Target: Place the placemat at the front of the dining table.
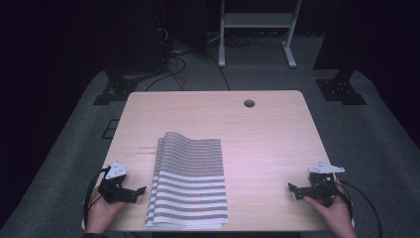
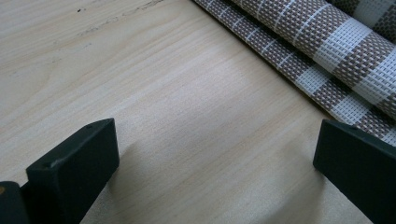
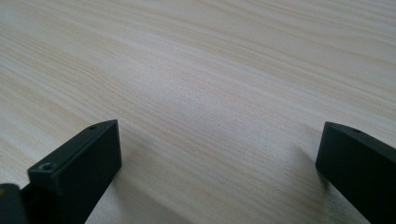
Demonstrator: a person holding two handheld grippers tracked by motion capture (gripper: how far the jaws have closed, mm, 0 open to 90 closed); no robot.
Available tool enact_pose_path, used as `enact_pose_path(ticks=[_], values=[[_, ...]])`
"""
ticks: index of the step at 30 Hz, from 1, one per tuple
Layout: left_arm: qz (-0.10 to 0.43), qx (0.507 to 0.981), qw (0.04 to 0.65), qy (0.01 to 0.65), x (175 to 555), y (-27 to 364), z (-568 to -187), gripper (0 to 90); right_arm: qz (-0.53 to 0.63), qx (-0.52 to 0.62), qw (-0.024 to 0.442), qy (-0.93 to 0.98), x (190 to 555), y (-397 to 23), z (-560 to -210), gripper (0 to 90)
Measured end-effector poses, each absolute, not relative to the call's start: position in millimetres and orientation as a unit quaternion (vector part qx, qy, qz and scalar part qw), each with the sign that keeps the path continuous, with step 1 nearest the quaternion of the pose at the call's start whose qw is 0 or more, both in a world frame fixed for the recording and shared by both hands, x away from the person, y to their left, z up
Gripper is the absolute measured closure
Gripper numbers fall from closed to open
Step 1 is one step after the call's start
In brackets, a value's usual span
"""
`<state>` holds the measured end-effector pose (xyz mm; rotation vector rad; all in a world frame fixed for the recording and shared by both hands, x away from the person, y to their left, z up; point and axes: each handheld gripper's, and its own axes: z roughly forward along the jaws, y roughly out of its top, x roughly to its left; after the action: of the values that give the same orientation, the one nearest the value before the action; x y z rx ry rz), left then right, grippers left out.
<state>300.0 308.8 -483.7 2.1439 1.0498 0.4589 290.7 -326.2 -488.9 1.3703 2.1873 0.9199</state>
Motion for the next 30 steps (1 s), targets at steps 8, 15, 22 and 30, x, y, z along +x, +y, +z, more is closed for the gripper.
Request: enact_pose_path(ticks=[8, 15, 22, 30], values=[[0.176, 0.806, 0.365, 0.431, 297.5, 323.0, -474.2, 0.0, 0.329, 0.491, 0.199, 0.782, 289.8, -326.0, -488.9, 0.0], [0.17, 0.797, 0.385, 0.433, 294.5, 321.2, -464.4, 0.0, 0.329, 0.49, 0.2, 0.782, 287.1, -326.0, -489.0, 0.0], [0.168, 0.793, 0.403, 0.425, 290.7, 311.2, -450.3, 0.0, 0.329, 0.49, 0.199, 0.782, 285.8, -326.1, -488.9, 0.0], [0.161, 0.791, 0.41, 0.424, 285.4, 309.0, -439.1, 0.0, 0.329, 0.49, 0.199, 0.782, 286.3, -325.7, -488.9, 0.0]])
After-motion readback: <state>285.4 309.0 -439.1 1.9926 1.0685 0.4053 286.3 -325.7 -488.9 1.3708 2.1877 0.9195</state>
